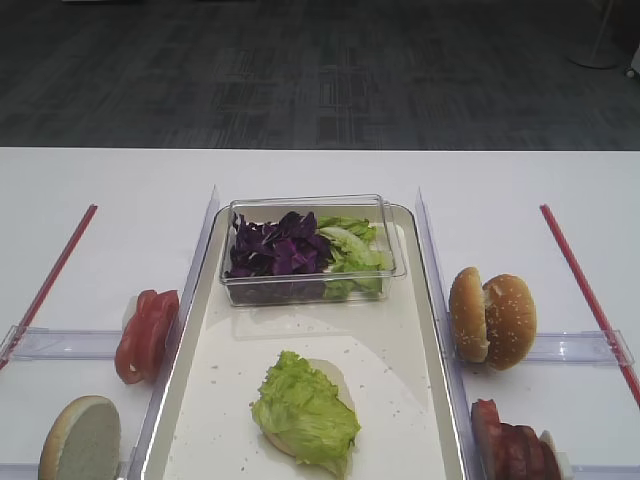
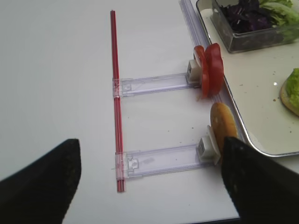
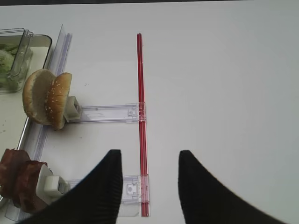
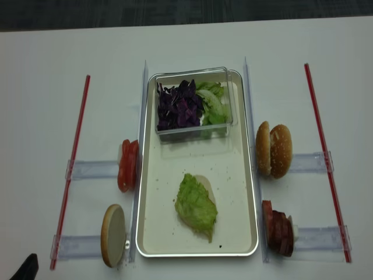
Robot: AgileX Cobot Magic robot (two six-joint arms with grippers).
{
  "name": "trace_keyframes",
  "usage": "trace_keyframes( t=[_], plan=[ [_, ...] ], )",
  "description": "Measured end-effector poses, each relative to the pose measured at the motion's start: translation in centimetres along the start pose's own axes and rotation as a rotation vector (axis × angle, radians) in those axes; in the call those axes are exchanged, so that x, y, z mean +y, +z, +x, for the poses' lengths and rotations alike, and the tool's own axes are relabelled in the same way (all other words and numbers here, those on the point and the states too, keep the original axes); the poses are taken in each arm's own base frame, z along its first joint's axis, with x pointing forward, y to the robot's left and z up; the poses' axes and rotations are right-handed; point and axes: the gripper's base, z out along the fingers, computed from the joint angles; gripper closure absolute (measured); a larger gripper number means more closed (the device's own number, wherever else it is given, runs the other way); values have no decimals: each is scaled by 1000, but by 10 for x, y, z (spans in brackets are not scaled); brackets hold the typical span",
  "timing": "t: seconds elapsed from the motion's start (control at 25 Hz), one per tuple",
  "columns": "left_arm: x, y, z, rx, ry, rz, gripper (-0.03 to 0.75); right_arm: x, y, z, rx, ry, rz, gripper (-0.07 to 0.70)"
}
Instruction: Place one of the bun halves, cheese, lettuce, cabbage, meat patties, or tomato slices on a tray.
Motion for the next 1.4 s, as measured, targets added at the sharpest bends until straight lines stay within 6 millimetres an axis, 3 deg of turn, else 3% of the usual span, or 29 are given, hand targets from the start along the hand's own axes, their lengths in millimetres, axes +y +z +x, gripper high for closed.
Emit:
trace_keyframes(
  t=[1.0, 1.4],
  plan=[
    [0, 0, 0, 0, 0, 0, 151, 0, 0, 0, 2, 0, 0, 568],
    [0, 0, 0, 0, 0, 0, 151, 0, 0, 0, 2, -6, 1, 593]
  ],
)
